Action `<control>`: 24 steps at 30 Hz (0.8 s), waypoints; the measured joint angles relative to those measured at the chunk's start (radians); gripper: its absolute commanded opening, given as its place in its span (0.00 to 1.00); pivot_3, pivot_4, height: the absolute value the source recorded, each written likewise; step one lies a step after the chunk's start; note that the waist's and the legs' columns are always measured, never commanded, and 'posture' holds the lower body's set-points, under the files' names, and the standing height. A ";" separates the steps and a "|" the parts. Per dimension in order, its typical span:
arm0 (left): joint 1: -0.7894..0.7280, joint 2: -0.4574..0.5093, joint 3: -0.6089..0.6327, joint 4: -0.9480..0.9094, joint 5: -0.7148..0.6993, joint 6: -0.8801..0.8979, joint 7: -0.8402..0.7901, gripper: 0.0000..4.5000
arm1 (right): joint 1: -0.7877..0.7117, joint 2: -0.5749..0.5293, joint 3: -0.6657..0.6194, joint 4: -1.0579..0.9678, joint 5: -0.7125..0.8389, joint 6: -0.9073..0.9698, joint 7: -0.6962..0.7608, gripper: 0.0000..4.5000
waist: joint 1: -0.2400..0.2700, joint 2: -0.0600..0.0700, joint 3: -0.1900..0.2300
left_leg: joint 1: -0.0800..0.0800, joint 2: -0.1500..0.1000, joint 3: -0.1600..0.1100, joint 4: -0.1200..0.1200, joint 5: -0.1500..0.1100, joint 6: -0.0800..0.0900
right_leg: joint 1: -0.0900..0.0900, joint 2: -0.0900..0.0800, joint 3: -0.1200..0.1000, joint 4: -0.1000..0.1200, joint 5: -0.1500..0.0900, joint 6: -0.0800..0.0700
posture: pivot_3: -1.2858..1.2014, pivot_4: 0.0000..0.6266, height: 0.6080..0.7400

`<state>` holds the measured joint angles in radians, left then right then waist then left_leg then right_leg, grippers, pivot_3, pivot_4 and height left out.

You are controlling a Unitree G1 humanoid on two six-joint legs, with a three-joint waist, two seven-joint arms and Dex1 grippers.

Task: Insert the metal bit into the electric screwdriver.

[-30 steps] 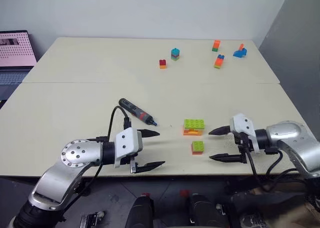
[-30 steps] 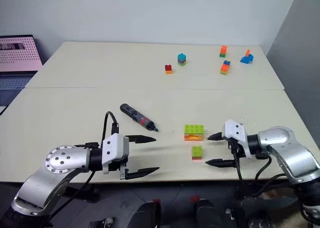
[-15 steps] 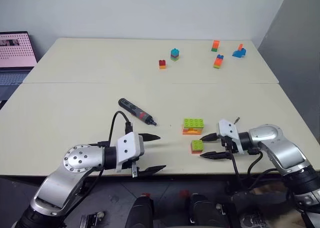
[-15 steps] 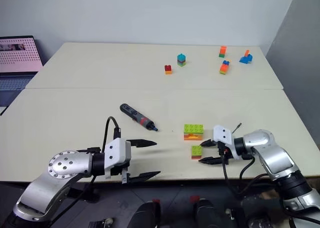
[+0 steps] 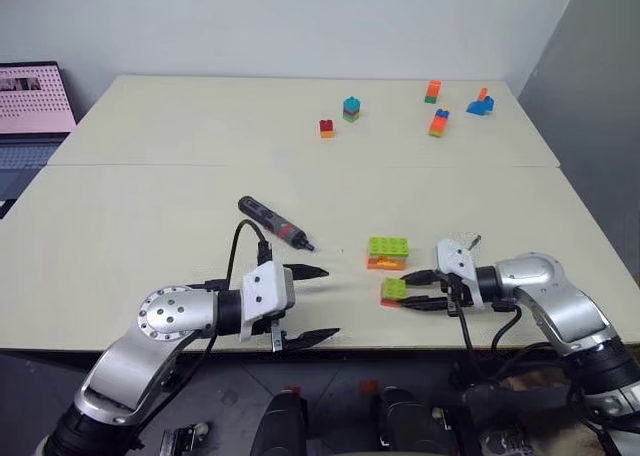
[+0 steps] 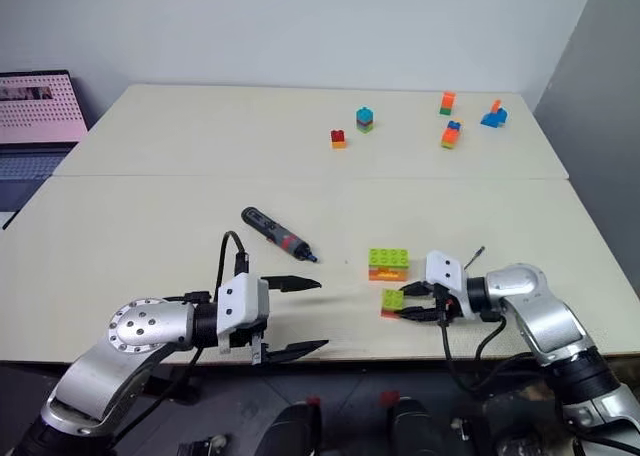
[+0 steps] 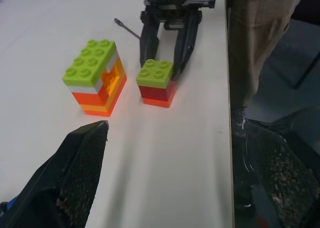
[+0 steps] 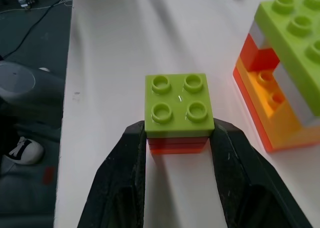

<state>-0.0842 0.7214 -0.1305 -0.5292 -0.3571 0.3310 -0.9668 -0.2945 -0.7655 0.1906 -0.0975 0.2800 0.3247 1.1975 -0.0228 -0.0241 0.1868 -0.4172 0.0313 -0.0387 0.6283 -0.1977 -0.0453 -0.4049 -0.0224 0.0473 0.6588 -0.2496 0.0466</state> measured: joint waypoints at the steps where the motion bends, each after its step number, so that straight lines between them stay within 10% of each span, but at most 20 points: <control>1: -0.007 -0.008 -0.001 0.000 -0.005 0.011 0.006 1.00 | 0.019 -0.025 -0.037 -0.021 0.017 0.019 -0.003 0.32 | -0.001 0.000 0.000 | 0.000 0.000 0.000 0.000 0.000 0.000 | 0.000 0.000 0.000 0.000 0.000 0.000 | 0.52 0.24 1.00; 11: -0.092 -0.085 0.009 -0.004 -0.095 0.058 0.040 1.00 | 0.165 -0.086 -0.451 0.066 0.081 0.086 -0.211 0.32 | -0.011 0.000 0.000 | 0.002 0.000 0.000 0.001 0.000 0.000 | 0.001 0.000 0.001 0.001 0.000 0.000 | 0.52 0.24 1.00; 21: -0.155 -0.113 -0.013 0.034 -0.106 0.078 0.035 1.00 | -0.015 0.026 -0.462 0.390 -0.049 0.136 -0.572 0.32 | -0.012 0.001 0.000 | 0.001 0.000 0.000 0.000 0.000 0.000 | 0.000 0.001 0.002 0.002 0.000 0.000 | 0.52 0.24 1.00; 24: -0.157 -0.113 -0.018 0.038 -0.099 0.076 0.037 1.00 | -0.040 0.041 -0.465 0.398 -0.041 0.185 -0.611 0.51 | -0.010 0.001 0.000 | 0.001 0.000 0.000 0.000 0.000 0.000 | 0.000 0.001 0.002 0.002 0.000 0.000 | 0.52 0.24 1.00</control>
<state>-0.2409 0.6081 -0.1486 -0.4914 -0.4560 0.4072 -0.9298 -0.3349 -0.7247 -0.2740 0.3001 0.2389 0.5101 0.5864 -0.0326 -0.0231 0.1865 -0.4163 0.0310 -0.0384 0.6288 -0.1975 -0.0450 -0.4049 -0.0209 0.0497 0.6608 -0.2495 0.0465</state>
